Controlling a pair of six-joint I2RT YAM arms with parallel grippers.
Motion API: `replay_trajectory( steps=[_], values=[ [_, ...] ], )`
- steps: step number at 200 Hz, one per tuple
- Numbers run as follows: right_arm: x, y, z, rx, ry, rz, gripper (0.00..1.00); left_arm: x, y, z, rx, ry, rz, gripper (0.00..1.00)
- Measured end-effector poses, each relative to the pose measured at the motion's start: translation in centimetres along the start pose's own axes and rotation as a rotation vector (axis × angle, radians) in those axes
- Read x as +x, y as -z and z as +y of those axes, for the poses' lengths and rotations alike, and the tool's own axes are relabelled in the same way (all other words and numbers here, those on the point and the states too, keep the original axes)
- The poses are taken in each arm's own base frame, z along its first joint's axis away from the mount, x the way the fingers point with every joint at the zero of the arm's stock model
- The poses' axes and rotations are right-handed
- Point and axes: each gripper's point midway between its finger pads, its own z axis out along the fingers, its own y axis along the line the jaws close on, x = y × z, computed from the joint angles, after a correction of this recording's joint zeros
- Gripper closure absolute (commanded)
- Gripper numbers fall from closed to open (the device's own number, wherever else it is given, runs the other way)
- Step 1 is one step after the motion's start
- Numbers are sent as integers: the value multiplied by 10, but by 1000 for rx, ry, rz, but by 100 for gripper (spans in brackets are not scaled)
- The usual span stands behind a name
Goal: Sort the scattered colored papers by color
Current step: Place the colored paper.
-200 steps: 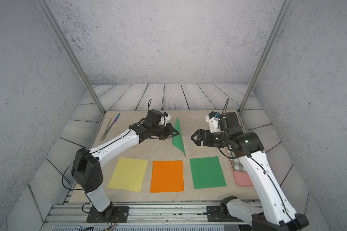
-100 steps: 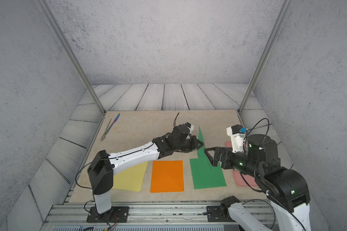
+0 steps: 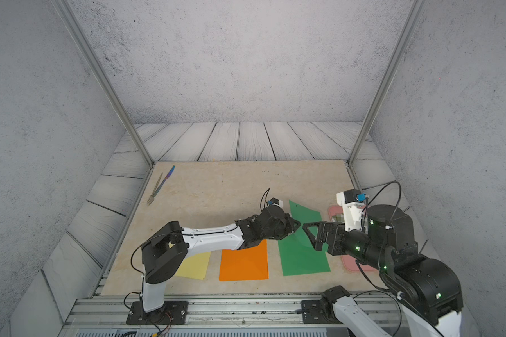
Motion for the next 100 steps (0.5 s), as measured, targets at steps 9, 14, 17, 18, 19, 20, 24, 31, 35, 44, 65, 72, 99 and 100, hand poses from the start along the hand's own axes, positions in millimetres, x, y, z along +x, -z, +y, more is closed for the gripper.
replay_trajectory(
  steps=[9, 14, 17, 18, 19, 20, 24, 31, 35, 44, 65, 72, 99, 100],
  values=[
    [1, -2, 0, -2, -7, 6, 1, 9, -6, 21, -34, 23, 7, 100],
    [2, -3, -1, -1, -10, 10, 1, 14, -9, 32, -56, 35, 12, 100],
    [3, -4, -1, -1, -12, 12, 1, 18, -11, 39, -69, 38, 16, 100],
    [3, -4, -1, -1, -12, 13, 1, 20, -12, 42, -76, 42, 18, 100],
    [3, -4, -1, -1, -12, 14, 1, 21, -12, 44, -79, 44, 19, 100],
    [3, -4, -1, -1, -13, 15, 1, 21, -12, 46, -82, 45, 19, 100],
    [4, -5, -2, -1, -15, 17, 1, 26, -14, 54, -100, 48, 24, 100],
    [4, -6, -2, -2, -18, 20, 1, 34, -16, 68, -130, 57, 33, 100],
    [5, -7, -2, -3, -22, 21, 1, 37, -17, 73, -142, 60, 35, 100],
    [5, -8, -2, -3, -27, 25, 1, 44, -16, 82, -161, 67, 42, 100],
    [6, -10, -3, -6, -34, 26, 1, 51, -15, 85, -161, 87, 41, 100],
    [6, -10, -3, -7, -34, 24, 1, 50, -15, 84, -156, 92, 37, 100],
    [8, -8, -2, -15, -36, 20, 1, 46, -15, 83, -148, 101, 19, 100],
    [8, -8, -2, -15, -36, 20, 1, 46, -15, 84, -149, 101, 18, 100]
  ],
)
